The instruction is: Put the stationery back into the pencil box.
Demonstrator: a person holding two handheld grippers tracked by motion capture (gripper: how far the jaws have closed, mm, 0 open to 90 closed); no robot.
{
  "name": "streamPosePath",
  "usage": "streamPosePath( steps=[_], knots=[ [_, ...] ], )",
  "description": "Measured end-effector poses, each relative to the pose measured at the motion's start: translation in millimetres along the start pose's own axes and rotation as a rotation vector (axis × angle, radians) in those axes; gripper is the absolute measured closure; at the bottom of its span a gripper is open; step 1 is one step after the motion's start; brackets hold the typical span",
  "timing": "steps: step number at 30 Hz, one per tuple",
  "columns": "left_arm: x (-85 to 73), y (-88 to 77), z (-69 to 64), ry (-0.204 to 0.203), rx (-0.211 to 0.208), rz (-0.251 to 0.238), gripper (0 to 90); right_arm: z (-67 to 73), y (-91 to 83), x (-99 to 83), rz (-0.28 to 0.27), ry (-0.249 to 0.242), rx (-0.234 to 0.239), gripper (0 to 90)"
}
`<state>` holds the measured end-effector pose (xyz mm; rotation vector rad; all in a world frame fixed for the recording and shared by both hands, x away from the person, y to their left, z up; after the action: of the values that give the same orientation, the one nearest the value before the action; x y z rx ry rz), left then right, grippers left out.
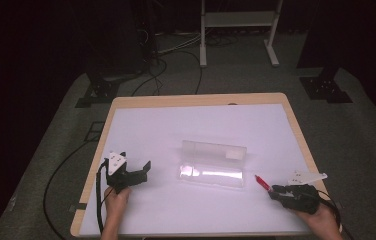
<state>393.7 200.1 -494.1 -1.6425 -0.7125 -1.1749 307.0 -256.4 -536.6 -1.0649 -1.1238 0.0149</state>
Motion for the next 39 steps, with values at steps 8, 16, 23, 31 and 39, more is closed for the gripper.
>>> streamPosePath(
  steps=[8, 16, 23, 31, 39],
  knots=[
    [0.0, 0.0, 0.0, -0.001, -0.002, 0.000, 0.0, -0.7, -0.1, -0.9, -0.003, -0.008, -0.014, 73.8],
    [0.0, 0.0, -0.4, 0.003, -0.002, 0.000, 0.0, 0.7, -1.2, -1.7, -0.007, 0.016, 0.002, 77.3],
    [0.0, 0.0, -0.4, 0.002, -0.003, 0.000, 0.0, 0.6, -2.1, -2.2, -0.008, 0.027, 0.013, 79.0],
    [0.0, 0.1, -0.3, 0.004, -0.002, 0.000, 0.0, -0.7, -8.2, 1.5, -0.025, 0.036, 0.021, 79.0],
    [0.0, 0.1, -0.3, 0.005, -0.002, 0.000, 0.0, 4.0, -17.2, 15.6, -0.055, 0.026, 0.053, 79.0]
  ],
)
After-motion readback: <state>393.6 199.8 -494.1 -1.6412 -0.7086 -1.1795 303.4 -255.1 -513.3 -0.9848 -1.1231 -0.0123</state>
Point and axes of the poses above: each handheld gripper's, and its own axes: y roughly forward along the jaws, x roughly out of its top, z roughly to its left, the point moved 9 cm from there along y, roughly forward along the jaws, and after that the axes turned 4 degrees about -y, right-handed, at the moved point
